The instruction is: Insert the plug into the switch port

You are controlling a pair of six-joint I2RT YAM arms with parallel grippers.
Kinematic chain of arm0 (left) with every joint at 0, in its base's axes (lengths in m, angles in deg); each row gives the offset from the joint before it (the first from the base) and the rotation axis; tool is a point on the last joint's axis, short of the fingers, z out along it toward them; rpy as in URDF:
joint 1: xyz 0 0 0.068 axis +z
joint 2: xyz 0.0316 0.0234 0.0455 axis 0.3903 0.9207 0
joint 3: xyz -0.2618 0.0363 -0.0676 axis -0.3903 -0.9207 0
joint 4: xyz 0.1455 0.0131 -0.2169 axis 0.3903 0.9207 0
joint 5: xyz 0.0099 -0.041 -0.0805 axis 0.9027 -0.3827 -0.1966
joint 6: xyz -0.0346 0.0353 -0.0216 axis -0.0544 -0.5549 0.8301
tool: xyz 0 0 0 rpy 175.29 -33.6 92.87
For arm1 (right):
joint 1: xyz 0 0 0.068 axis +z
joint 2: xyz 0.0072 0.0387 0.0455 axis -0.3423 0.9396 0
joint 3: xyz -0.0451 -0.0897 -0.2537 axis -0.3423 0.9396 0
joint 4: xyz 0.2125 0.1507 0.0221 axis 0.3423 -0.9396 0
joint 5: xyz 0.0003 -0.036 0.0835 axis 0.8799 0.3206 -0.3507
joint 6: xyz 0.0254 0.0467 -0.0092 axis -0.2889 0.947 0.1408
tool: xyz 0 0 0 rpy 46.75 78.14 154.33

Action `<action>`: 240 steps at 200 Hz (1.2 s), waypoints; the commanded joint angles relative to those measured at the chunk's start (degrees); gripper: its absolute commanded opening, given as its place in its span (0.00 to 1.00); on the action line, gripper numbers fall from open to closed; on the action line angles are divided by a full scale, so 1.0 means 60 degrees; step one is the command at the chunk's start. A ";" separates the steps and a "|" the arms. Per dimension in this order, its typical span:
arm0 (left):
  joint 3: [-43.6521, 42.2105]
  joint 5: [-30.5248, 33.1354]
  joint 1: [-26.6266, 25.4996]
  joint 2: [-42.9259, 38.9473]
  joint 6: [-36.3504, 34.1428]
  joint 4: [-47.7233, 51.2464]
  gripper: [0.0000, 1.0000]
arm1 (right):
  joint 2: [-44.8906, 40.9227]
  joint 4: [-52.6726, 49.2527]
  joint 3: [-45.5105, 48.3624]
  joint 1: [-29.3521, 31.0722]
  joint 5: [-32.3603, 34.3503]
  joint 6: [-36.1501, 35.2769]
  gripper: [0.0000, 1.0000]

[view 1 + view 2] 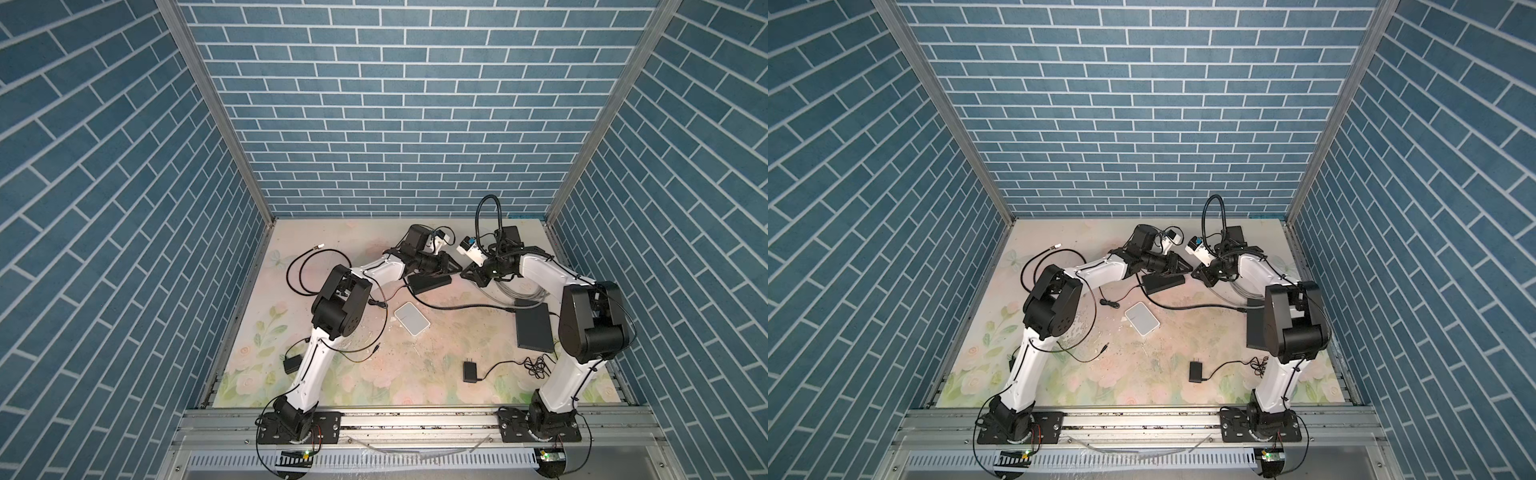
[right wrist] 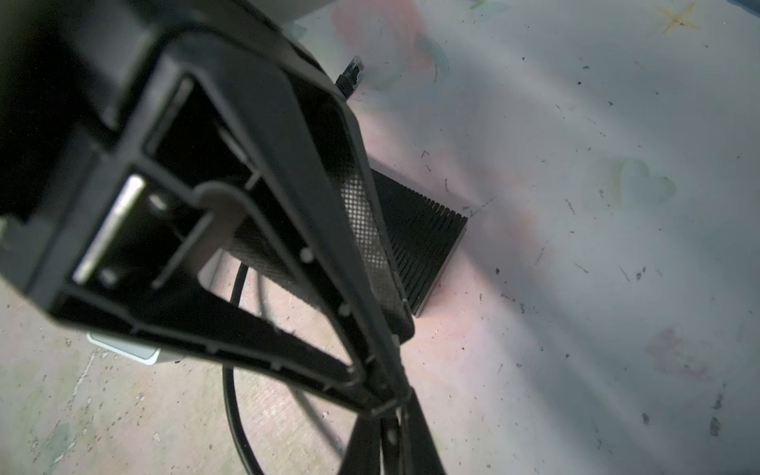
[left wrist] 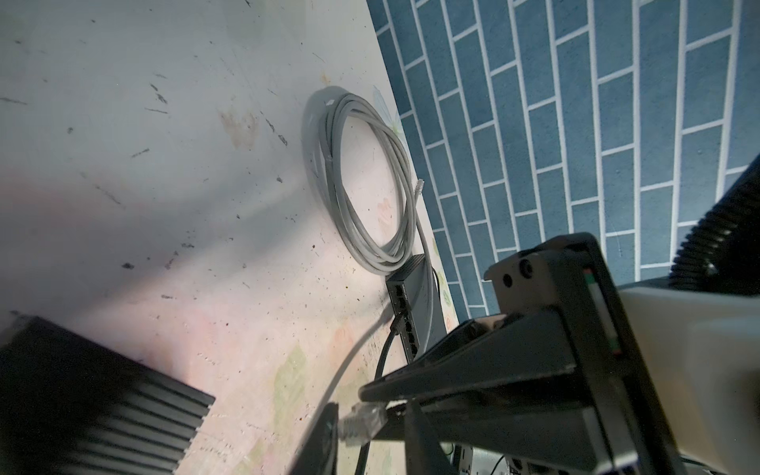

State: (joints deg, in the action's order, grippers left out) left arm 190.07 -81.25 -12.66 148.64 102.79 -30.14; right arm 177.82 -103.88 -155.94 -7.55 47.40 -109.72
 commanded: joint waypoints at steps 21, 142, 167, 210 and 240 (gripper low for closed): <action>0.0051 -0.0121 -0.0111 0.0070 -0.0060 0.0082 0.21 | -0.0294 0.0182 0.0303 0.0159 0.0357 -0.0081 0.00; -0.0071 -0.0745 -0.0103 -0.0105 -0.2621 0.0476 0.09 | -0.0678 -0.0265 0.0532 -0.0029 -0.0124 0.0337 0.29; -0.0627 -0.1410 -0.0039 -0.0382 -0.3722 -0.0251 0.10 | -0.0807 -0.0757 0.0542 -0.0546 -0.1673 0.0510 0.42; -0.1718 -0.2759 0.0248 -0.0695 -0.3750 -0.2951 0.12 | -0.0412 -0.1985 0.0200 -0.1161 -0.3767 -0.0035 0.45; -0.2031 -0.3360 0.0384 -0.0602 -0.3170 -0.4433 0.12 | 0.0202 -0.2776 -0.0297 -0.1178 -0.4412 -0.0548 0.42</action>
State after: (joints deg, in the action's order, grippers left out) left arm 179.12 -95.74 -11.29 146.94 83.03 -45.33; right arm 175.83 -113.57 -154.45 -14.89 28.98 -107.82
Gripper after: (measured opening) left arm 0.141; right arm 0.428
